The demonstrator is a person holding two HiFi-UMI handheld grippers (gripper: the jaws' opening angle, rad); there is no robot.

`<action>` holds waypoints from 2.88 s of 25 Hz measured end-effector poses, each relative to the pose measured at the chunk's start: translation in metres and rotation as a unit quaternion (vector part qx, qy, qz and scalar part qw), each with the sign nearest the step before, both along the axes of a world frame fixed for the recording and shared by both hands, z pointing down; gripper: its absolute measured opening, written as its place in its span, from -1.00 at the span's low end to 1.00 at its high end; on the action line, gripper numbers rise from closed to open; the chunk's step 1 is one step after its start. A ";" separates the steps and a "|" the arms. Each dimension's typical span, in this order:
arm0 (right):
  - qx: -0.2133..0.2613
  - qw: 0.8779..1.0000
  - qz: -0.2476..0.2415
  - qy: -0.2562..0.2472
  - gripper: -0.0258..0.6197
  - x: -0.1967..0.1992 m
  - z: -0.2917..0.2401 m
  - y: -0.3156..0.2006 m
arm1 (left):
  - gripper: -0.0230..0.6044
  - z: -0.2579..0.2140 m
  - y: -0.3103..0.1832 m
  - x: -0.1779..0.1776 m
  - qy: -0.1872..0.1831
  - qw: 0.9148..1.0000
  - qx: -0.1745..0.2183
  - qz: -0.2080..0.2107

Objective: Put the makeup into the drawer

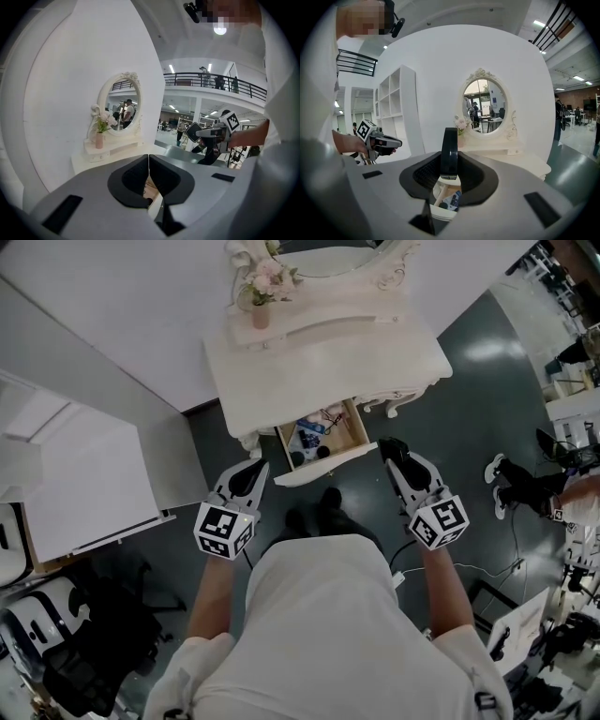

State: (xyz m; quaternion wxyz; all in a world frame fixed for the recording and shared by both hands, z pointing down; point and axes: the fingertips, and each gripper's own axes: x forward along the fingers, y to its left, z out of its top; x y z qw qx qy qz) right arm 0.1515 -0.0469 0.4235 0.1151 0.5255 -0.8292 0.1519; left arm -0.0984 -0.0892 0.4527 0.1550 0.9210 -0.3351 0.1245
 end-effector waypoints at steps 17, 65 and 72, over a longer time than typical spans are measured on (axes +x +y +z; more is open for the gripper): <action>-0.052 0.993 -0.104 -0.005 -0.59 0.008 0.047 -0.092 | -0.87 0.018 -0.050 0.014 -0.019 0.996 -0.022 -0.080; -0.406 0.828 -0.374 0.099 -0.59 -0.060 0.399 -0.128 | -0.87 0.140 -0.070 0.068 -0.036 0.961 -0.174 -0.211; -0.432 0.806 -0.382 0.135 -0.59 -0.063 0.443 -0.122 | -0.87 0.150 -0.073 0.062 -0.037 0.957 -0.185 -0.221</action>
